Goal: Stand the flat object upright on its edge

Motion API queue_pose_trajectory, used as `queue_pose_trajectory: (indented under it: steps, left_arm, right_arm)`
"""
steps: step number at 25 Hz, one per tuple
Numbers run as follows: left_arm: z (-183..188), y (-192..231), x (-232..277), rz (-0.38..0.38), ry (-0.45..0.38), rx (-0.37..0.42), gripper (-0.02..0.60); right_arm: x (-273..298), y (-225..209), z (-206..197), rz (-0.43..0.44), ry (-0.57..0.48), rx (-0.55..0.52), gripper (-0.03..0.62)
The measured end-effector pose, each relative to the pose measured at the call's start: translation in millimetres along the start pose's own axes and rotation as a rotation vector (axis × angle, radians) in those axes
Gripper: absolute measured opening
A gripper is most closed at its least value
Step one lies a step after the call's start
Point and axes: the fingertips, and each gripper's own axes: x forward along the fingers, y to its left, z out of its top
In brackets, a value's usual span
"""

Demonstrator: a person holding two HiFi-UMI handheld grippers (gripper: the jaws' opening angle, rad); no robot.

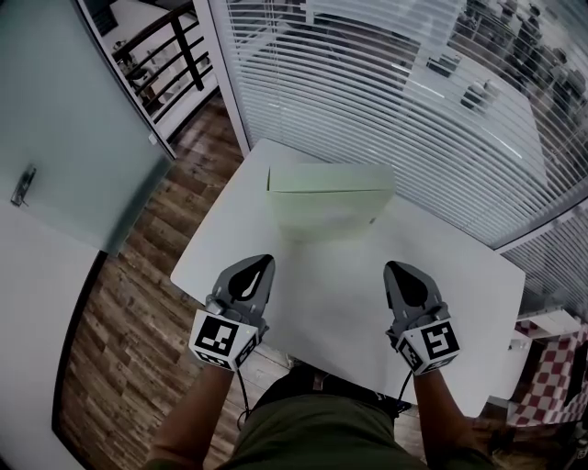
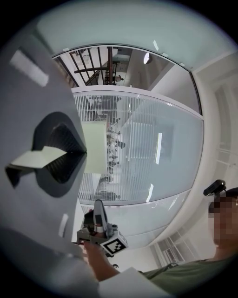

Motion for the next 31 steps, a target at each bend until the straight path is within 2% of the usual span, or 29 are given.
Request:
queue_pose_trajectory:
  steps: [31]
  left_arm:
    - [-8,-9,0,-0.011,0.018,-0.013,0.000]
  right_arm:
    - [-2,4,-11,0.012,0.005,0.029,0.011]
